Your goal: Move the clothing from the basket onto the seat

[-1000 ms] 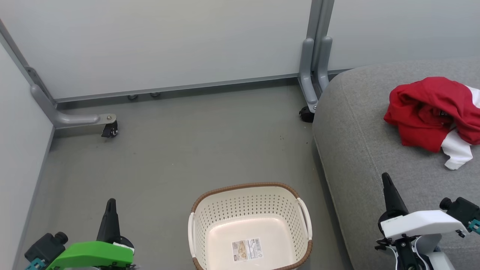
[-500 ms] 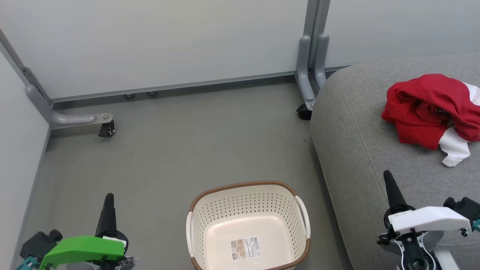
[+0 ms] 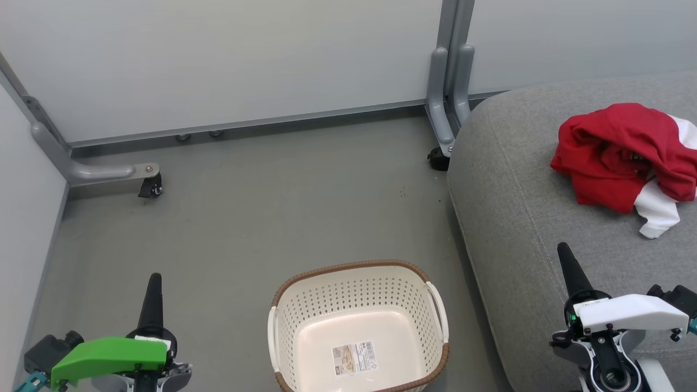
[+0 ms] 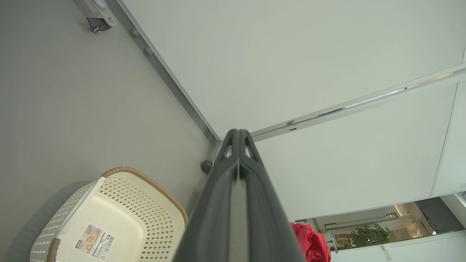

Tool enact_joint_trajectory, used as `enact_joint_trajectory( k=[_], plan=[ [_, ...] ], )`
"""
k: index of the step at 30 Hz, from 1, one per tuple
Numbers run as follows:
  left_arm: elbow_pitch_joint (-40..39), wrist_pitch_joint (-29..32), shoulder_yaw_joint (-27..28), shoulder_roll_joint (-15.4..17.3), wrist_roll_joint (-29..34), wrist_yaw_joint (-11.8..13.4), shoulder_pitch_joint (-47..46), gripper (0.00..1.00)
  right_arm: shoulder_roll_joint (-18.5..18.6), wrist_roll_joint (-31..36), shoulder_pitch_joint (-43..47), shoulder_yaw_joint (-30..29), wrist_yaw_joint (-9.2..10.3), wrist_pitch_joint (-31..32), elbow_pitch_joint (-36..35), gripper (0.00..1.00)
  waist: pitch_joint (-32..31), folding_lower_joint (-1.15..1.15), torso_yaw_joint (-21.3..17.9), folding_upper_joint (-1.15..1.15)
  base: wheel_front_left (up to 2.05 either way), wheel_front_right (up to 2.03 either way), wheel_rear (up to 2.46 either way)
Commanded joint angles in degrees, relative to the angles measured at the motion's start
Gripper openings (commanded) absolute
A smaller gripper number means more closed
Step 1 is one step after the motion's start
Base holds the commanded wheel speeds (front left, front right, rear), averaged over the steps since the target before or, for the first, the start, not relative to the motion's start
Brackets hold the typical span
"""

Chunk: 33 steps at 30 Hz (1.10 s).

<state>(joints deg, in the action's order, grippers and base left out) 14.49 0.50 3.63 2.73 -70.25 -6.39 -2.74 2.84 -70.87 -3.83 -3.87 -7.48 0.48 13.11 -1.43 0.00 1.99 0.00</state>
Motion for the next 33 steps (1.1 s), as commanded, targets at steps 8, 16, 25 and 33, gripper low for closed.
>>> enact_joint_trajectory(
  k=[8, 16, 25, 33],
  plan=[
    [-0.6, 1.3, 0.9, 0.2, -4.9, -0.4, -1.9, 0.00, 0.1, -4.8, -1.5, -0.7, -0.02, 1.4, 0.0, 0.00, 0.3, 0.00, -0.3, 0.00, 0.00, 0.00, 0.00],
    [-0.6, 2.4, 1.3, 0.2, -8.6, -0.7, -2.3, 0.00, 0.1, -8.4, -1.7, -1.2, -0.02, 2.4, 0.2, 0.00, 0.5, 0.00, -0.6, 0.00, 0.00, 0.00, 0.00],
    [-0.6, 3.5, 1.8, 0.2, -12.4, -0.8, -2.9, 0.00, 0.1, -12.1, -1.9, -1.7, -0.02, 3.5, 0.4, 0.00, 0.8, 0.00, -1.0, 0.00, 0.00, 0.00, 0.00],
    [-0.5, 4.4, 2.2, 0.2, -15.7, -0.9, -3.2, 0.00, 0.1, -15.3, -2.3, -2.1, -0.02, 4.5, 0.6, 0.00, 1.0, 0.00, -1.3, 0.00, 0.00, 0.00, 0.00]
  ],
)
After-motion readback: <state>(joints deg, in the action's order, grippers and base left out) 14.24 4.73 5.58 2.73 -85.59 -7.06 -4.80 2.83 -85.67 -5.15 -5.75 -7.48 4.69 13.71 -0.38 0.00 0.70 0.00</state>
